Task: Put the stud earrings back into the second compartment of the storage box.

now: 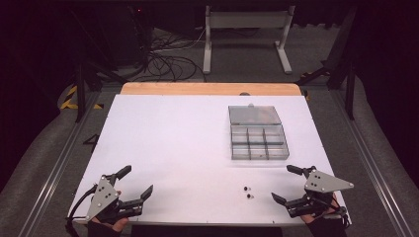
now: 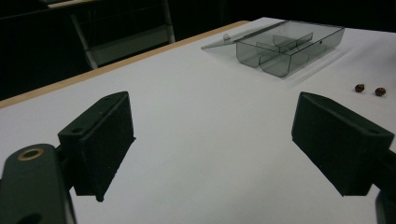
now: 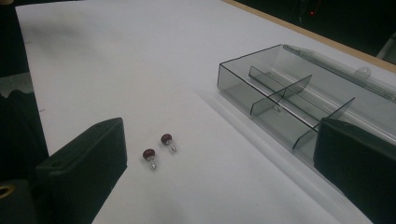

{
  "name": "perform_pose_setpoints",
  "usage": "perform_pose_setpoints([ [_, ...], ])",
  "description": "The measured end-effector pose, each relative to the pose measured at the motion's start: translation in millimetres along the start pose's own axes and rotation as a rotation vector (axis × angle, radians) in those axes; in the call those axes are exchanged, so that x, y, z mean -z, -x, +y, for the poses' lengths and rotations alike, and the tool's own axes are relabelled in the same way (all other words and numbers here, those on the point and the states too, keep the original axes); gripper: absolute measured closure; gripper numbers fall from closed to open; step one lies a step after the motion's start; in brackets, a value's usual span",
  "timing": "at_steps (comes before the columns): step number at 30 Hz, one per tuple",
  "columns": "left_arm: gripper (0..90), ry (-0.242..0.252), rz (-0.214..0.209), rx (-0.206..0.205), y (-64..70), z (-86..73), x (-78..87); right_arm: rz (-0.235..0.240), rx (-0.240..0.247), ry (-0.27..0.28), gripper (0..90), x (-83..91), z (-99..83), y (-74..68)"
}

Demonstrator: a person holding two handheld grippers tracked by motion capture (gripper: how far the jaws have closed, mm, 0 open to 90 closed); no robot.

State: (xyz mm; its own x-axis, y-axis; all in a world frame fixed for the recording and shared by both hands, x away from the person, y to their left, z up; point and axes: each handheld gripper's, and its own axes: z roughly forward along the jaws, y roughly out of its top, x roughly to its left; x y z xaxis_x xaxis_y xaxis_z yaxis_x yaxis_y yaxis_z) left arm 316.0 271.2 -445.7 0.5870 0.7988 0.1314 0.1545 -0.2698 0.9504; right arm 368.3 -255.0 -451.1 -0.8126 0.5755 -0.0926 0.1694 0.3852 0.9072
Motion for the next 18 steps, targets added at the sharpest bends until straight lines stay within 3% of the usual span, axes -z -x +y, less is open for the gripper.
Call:
perform_pose_setpoints([
  [15, 13.7, 0.002, 0.043, -0.072, 7.1, 0.8, -0.4, 0.003, 0.007, -0.016, 3.9, -1.2, 2.2, -0.6],
  [18, 13.7, 0.004, 0.038, -0.059, 7.4, 0.7, 0.0, 0.007, 0.006, -0.024, 4.3, -2.0, 3.7, 0.0],
])
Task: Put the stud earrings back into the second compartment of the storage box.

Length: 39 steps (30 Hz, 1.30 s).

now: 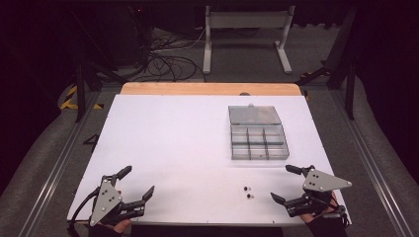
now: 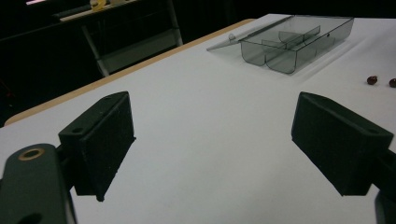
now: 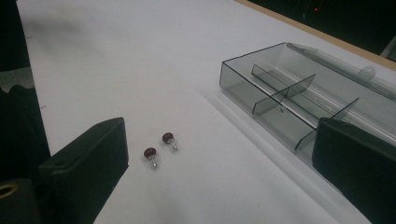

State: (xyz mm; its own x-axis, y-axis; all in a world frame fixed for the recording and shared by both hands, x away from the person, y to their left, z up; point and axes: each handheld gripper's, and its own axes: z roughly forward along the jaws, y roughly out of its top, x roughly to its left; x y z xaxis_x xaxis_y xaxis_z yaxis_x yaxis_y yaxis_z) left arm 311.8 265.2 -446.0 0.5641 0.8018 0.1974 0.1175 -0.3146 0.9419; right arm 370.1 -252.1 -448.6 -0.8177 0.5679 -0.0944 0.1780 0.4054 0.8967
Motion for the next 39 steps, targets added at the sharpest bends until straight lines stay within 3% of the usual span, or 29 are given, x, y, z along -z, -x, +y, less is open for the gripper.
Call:
perform_pose_setpoints([
  [14, 14.8, 0.002, -0.002, 0.008, -2.1, -0.4, 1.7, 0.050, 0.008, -0.047, 7.0, -17.4, 28.0, 0.2],
  [23, 14.7, 0.000, -0.006, 0.006, -2.8, -0.4, 2.2, 0.113, 0.046, -0.072, 7.2, -48.0, 51.3, -9.0],
  [39, 14.8, 0.000, -0.007, -0.005, -3.1, -0.1, 3.4, 0.184, 0.085, -0.110, 7.2, -88.5, 71.4, -22.3],
])
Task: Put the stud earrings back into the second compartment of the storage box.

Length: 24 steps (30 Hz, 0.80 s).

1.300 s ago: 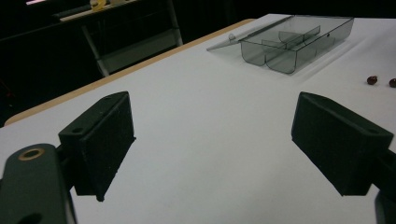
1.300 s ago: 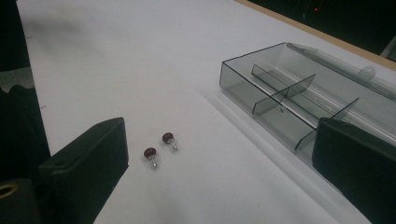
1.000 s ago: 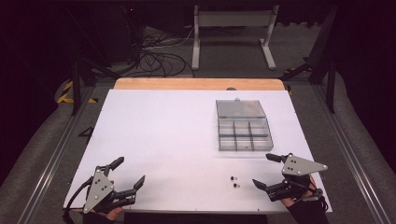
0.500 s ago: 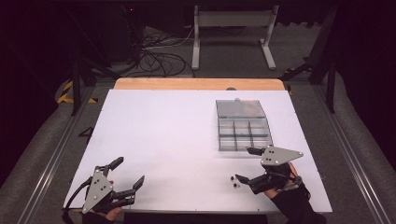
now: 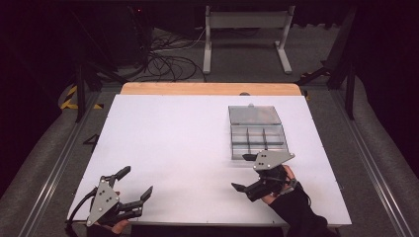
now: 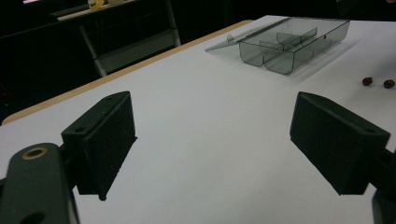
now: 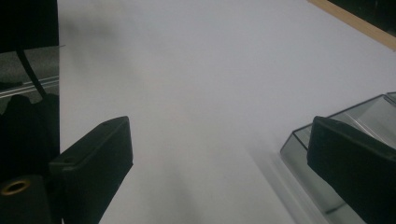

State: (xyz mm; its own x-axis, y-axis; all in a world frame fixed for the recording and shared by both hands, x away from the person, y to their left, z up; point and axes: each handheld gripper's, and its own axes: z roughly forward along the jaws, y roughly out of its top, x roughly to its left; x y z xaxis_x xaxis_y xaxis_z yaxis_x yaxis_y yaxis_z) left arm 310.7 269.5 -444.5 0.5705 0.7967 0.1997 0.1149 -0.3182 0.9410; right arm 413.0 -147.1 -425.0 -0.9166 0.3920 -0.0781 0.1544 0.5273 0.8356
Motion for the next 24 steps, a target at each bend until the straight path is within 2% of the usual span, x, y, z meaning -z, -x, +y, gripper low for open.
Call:
perform_pose_setpoints([
  [7, 14.9, 0.002, -0.001, 0.003, -0.8, -0.3, 0.4, 0.009, 0.013, -0.007, 7.2, -6.8, 4.6, -3.1],
  [10, 14.9, 0.001, -0.001, 0.004, -0.7, -0.2, 0.3, 0.022, -0.004, -0.036, 11.0, -6.8, 5.3, -1.3],
  [13, 14.9, -0.001, -0.001, 0.003, -0.2, -0.1, 0.1, 0.024, 0.006, -0.068, 15.5, -6.8, 6.5, -0.6],
  [14, 14.9, -0.001, -0.001, 0.004, -0.2, -0.1, 0.1, 0.016, 0.029, -0.114, 19.5, -7.6, 8.2, 0.0],
  [15, 14.9, -0.002, 0.001, 0.003, -0.1, -0.1, 0.1, 0.016, 0.029, -0.114, 19.5, -7.6, 8.2, 0.0],
  [17, 14.9, -0.001, 0.000, 0.006, -0.3, -0.3, -0.1, 0.022, 0.048, -0.200, 26.3, -10.4, 9.3, 1.6],
  [18, 14.9, -0.002, 0.000, 0.006, -0.4, -0.3, -0.2, 0.022, 0.048, -0.200, 26.3, -10.4, 9.3, 1.6],
  [19, 14.9, -0.003, 0.001, 0.006, -0.4, -0.4, -0.3, 0.033, 0.052, -0.263, 29.3, -13.5, 8.6, 3.9],
  [20, 14.9, -0.002, -0.001, 0.012, -0.1, -0.5, -0.5, 0.033, 0.052, -0.263, 29.3, -13.5, 8.6, 3.9],
  [22, 14.9, -0.002, -0.001, 0.011, 0.1, -0.5, -0.6, 0.033, 0.048, -0.324, 32.8, -17.1, 7.2, 5.7],
  [23, 14.9, -0.002, -0.001, 0.011, 0.2, -0.5, -0.6, 0.033, 0.048, -0.324, 32.8, -17.1, 7.2, 5.7],
  [24, 14.9, -0.002, 0.000, 0.009, 0.2, -0.4, -0.6, 0.037, 0.052, -0.351, 35.7, -18.8, 6.4, 6.8],
])
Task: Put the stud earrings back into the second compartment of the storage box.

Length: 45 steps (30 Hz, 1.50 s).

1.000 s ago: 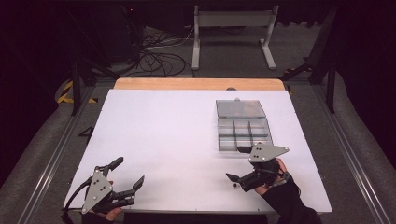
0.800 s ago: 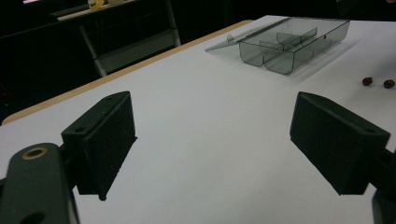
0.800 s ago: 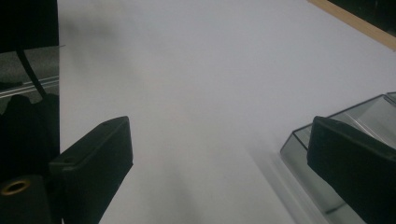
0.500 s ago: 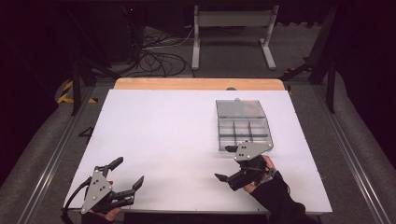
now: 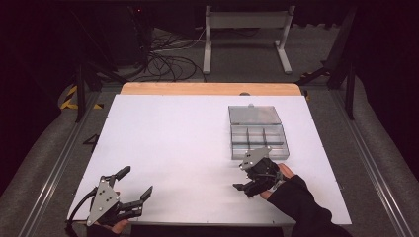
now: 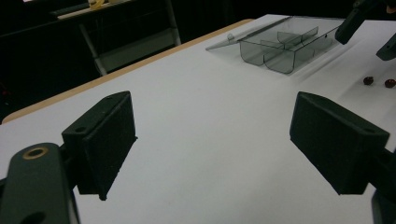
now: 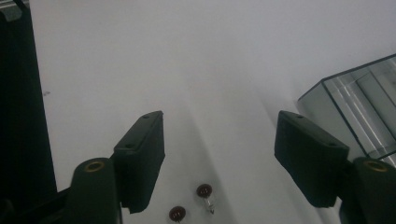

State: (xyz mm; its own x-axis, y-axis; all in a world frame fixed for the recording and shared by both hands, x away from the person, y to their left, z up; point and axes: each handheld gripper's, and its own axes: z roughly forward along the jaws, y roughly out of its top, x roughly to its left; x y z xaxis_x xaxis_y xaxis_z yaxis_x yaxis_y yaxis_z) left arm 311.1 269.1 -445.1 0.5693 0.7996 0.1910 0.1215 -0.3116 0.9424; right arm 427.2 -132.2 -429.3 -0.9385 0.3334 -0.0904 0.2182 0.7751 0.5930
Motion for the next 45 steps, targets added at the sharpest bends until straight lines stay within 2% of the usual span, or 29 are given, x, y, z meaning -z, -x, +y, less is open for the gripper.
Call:
perform_pose_setpoints([
  [4, 14.9, 0.000, -0.001, 0.002, -0.1, -0.1, 0.1, -0.001, 0.004, -0.040, 37.6, -3.3, -0.1, 1.1],
  [5, 15.0, 0.000, -0.001, 0.003, -0.2, -0.1, 0.2, 0.004, 0.007, -0.070, 38.8, -5.6, 0.0, 1.2],
  [12, 15.0, -0.004, -0.001, 0.003, -0.5, -0.2, 0.0, 0.028, 0.007, -0.172, 47.2, -12.3, -0.6, 2.0],
  [16, 15.0, -0.004, 0.002, 0.000, -0.1, -0.2, -0.7, 0.032, 0.006, -0.201, 50.9, -15.4, -1.3, 1.2],
  [21, 15.0, -0.003, 0.005, 0.000, -0.1, -0.1, -0.3, 0.044, 0.004, -0.280, 60.3, -22.2, -1.9, 1.3],
  [22, 15.0, -0.003, 0.005, 0.000, -0.1, -0.1, -0.3, 0.046, 0.014, -0.283, 61.7, -23.6, -2.3, 2.1],
  [26, 15.0, -0.001, 0.004, 0.003, -0.5, -0.4, -0.7, 0.053, -0.003, -0.325, 68.7, -28.5, -2.6, 1.4],
  [29, 15.0, -0.002, 0.005, -0.002, -0.3, -0.3, -0.9, 0.055, 0.005, -0.335, 73.2, -31.6, -3.5, 1.2],
  [32, 15.0, -0.006, 0.002, -0.012, -0.1, -0.1, -1.0, 0.060, -0.006, -0.342, 79.2, -32.8, -3.8, 1.1],
  [42, 15.0, -0.004, 0.003, -0.005, 1.0, -0.1, -1.2, 0.058, 0.008, -0.337, 79.6, -31.7, -4.5, 0.5],
  [44, 15.0, -0.003, 0.003, -0.005, 1.0, -0.1, -1.1, 0.048, -0.009, -0.290, 79.6, -25.9, -3.2, 1.3],
  [45, 15.0, -0.003, 0.004, -0.003, 0.8, -0.2, -1.1, 0.048, -0.009, -0.290, 79.6, -25.9, -3.2, 1.3],
])
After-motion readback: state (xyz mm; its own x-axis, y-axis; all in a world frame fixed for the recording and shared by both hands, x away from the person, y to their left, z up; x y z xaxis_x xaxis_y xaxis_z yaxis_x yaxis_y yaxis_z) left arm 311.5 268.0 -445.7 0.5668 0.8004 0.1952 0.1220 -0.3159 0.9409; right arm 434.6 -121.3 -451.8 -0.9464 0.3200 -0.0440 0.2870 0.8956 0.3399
